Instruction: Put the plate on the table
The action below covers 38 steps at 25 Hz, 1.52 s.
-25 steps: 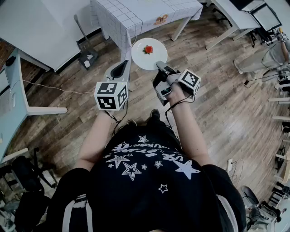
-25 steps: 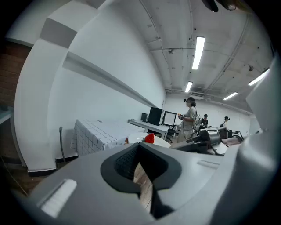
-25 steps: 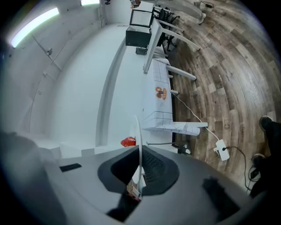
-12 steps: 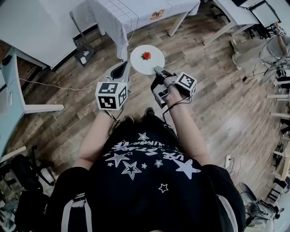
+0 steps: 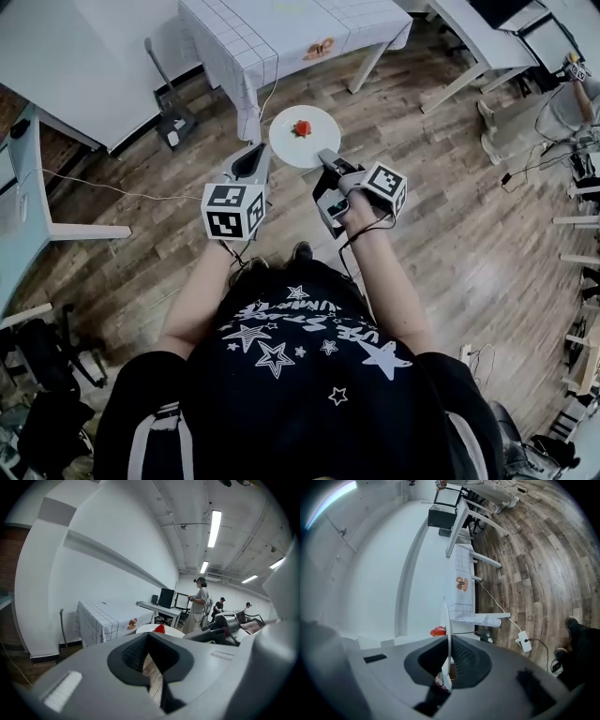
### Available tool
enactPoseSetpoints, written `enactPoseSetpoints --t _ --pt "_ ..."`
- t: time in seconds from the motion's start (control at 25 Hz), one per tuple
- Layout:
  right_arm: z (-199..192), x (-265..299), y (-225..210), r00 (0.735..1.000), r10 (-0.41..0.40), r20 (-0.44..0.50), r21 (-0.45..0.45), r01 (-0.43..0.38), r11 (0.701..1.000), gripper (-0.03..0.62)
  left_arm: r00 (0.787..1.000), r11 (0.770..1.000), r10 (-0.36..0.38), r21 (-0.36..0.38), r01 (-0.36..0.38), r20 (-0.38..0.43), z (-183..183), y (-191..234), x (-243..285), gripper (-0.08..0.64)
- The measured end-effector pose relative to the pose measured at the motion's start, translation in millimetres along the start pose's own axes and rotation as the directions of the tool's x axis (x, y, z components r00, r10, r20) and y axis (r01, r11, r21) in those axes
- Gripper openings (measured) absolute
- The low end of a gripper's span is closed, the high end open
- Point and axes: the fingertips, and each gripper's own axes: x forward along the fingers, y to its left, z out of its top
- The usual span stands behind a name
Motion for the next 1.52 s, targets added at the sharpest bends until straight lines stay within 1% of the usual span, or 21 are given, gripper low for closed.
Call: enactPoseSetpoints --t 0.08,0.16,0.36,0.48,0.76,1.0,1.2,1.28,1.4,1.52 --pt "12 -5 -3 1.000 -0.001 -0.008 0.018 0.001 1.000 0.020 1.000 1.000 0.006 0.003 -0.006 -0.006 1 -11 9 0.009" --pt "27 -7 -5 1.000 -0.007 -0.020 0.016 0.008 1.000 0.020 1.000 1.000 0.016 0.008 -0.016 0.000 6 -21 17 0.009" --pt "65 4 8 0.997 0.015 -0.075 -0.006 -0.016 1.000 0.020 0.997 0.997 0.079 -0.003 -0.079 0.015 23 -28 38 0.009" --pt "76 5 7 0.995 0.029 -0.095 -0.024 -0.032 0.999 0.020 0.994 0.994 0.107 -0.008 -0.107 0.018 19 -30 42 0.009" --pt "88 7 0 0.993 0.040 -0.107 0.006 -0.040 0.999 0.020 0.991 0.991 0.134 -0.026 -0.134 0.023 20 -32 48 0.009" --pt "99 20 4 0.994 0.027 -0.105 -0.005 -0.028 1.000 0.020 0.990 0.990 0.136 -0.032 -0.134 0.039 29 -24 65 0.009" --pt "105 32 11 0.993 0.041 -0.112 -0.030 -0.045 0.999 0.020 0.991 0.992 0.124 -0.035 -0.122 0.055 35 -19 76 0.009" --pt "110 48 15 0.992 0.020 -0.128 -0.046 -0.026 0.999 0.020 0.991 0.992 0.125 -0.042 -0.123 0.054 42 -5 88 0.009" --pt "124 81 22 0.990 0.027 -0.136 -0.053 -0.034 0.998 0.020 0.990 0.990 0.129 -0.061 -0.126 0.056 54 18 112 0.009" --pt "131 104 30 0.989 0.004 -0.145 -0.062 -0.013 0.998 0.020 0.989 0.989 0.132 -0.071 -0.128 0.060 63 36 129 0.009"
